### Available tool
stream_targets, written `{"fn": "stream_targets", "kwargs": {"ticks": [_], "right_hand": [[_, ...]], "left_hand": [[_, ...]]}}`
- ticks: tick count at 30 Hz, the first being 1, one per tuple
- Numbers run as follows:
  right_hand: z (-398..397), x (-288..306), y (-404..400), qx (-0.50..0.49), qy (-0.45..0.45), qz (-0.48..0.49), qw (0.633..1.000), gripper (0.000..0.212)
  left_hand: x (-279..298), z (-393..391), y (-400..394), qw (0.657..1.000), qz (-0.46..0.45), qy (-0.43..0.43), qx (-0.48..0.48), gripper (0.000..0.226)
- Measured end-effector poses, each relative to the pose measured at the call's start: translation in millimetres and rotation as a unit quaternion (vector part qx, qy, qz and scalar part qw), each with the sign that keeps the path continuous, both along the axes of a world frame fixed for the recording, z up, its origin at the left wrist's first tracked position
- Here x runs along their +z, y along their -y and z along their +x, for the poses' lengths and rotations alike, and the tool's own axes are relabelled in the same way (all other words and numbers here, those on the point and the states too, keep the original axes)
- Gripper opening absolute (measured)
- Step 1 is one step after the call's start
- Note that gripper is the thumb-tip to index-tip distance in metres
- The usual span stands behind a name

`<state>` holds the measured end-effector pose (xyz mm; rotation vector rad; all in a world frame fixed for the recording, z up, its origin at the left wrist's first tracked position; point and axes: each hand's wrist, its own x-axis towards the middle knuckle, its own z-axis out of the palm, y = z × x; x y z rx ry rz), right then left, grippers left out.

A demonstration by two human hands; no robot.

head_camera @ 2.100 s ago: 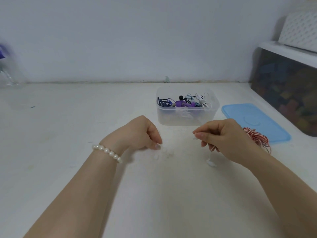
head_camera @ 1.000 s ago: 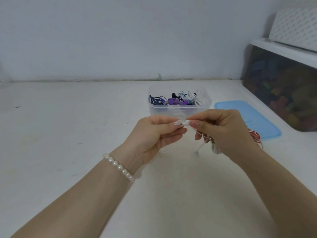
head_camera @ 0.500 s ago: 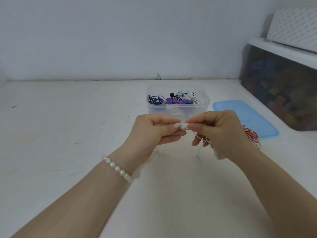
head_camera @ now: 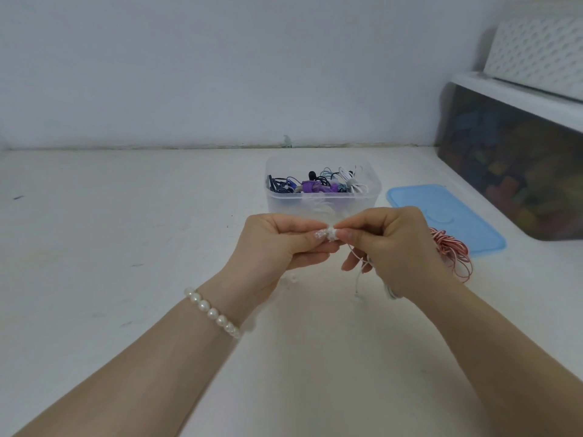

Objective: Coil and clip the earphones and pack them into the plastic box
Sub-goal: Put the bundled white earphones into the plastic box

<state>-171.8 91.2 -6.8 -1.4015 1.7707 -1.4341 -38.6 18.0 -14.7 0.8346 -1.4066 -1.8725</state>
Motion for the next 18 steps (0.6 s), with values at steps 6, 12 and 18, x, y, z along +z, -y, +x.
{"fn": "stream_targets", "kwargs": {"ticks": [6,12,18], "right_hand": [[2.4,-1.3,1.8,-0.021,0.032,0.001,0.999,0.023],[6.1,-5.4,2.1,-0.051,0.04,-0.017,0.998,0.02],[11.5,-11.8,3.9,-0.089,-0.051,-0.029,0.994,0.012]], "left_hand": [[0.7,-0.6,-0.4,1.0,0.002,-0.005,0.01,0.009],[1.3,-2.0,-2.1,0.999,0.017,-0.016,0.022,0.01],[0.7,-2.7,-4.2,0.998,0.033,-0.029,0.033,0.01]]}}
